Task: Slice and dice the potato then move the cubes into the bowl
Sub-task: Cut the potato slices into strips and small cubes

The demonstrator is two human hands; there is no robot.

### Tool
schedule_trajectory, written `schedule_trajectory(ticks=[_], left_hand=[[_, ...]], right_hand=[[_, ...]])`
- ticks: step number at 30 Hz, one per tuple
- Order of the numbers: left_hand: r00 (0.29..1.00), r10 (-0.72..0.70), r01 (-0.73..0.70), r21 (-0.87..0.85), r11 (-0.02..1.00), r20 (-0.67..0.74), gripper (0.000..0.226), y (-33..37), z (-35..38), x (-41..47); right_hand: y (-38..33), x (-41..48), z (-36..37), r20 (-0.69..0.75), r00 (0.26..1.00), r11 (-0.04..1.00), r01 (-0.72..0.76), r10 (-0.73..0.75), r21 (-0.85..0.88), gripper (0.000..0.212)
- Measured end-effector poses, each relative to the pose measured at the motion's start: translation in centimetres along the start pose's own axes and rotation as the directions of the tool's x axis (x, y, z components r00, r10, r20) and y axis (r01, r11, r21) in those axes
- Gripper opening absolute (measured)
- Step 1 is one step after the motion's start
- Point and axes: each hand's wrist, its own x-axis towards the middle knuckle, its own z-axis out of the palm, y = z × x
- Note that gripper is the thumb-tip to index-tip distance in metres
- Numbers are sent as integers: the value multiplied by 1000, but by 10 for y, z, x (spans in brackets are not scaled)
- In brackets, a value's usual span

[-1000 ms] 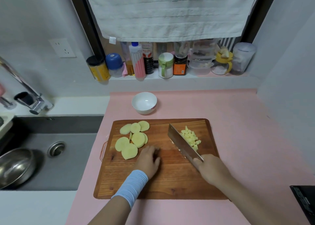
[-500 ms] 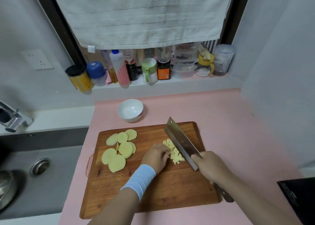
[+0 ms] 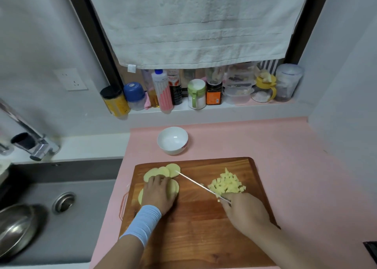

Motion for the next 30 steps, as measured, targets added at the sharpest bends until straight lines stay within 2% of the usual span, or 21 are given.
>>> schedule_trajectory(ticks=[3, 9, 12, 15, 17, 19, 21, 22, 24, 25, 26, 27, 28, 29, 30], left_hand=[[997, 73, -70, 58, 996, -34, 55, -9, 6, -2], [971, 238, -234, 159, 959, -7, 80, 0, 5, -14], [948, 318, -318, 9, 948, -2, 75, 11, 14, -30], [923, 374, -344, -231, 910, 96, 69, 24, 16, -44], [926, 378, -356, -372, 857, -16, 46, 29, 16, -49], [934, 266, -354, -506, 786, -240, 24, 32, 10, -52], [879, 48, -354, -580, 734, -475, 19, 36, -2, -48], [838, -33, -353, -588, 728, -544, 17, 38, -12, -43], [813, -50, -361, -570, 738, -580, 16, 44, -40, -31], [849, 15, -360, -559, 747, -528, 16, 50, -51, -23], [907, 113, -343, -555, 758, -405, 16, 56, -61, -13], [954, 214, -297, -541, 787, -212, 16, 64, -69, -2], [958, 286, -243, -494, 834, 11, 17, 75, -75, 6], [923, 323, -206, -442, 873, 208, 21, 88, -78, 13], [878, 335, -179, -415, 892, 341, 26, 100, -78, 18]], right_hand=[[-7, 0, 7, -53, 993, 991, 96, -101, -95, 28], [-11, 0, 12, -124, 978, 978, 151, -169, -143, 31], [-11, -2, 12, -134, 975, 977, 160, -179, -143, 32], [-8, -5, 10, -164, 971, 975, 148, -175, -164, 29], [-5, -9, 9, -186, 968, 975, 132, -165, -180, 28], [-3, -13, 6, -187, 973, 970, 93, -136, -225, 29], [1, -15, 0, -214, 970, 963, 60, -118, -262, 29], [4, -17, -2, -213, 970, 959, 54, -117, -278, 29], [10, -18, -4, -180, 975, 947, 64, -126, -316, 28], [12, -19, -5, -152, 980, 948, 74, -126, -310, 25], [12, -20, -6, -134, 984, 945, 72, -120, -319, 21], [14, -20, -5, -112, 988, 940, 60, -103, -335, 15], [17, -18, -4, -114, 989, 943, 49, -91, -331, 17], [18, -17, -4, -119, 990, 945, 39, -81, -325, 23], [19, -17, -4, -146, 985, 935, 37, -94, -353, 25]])
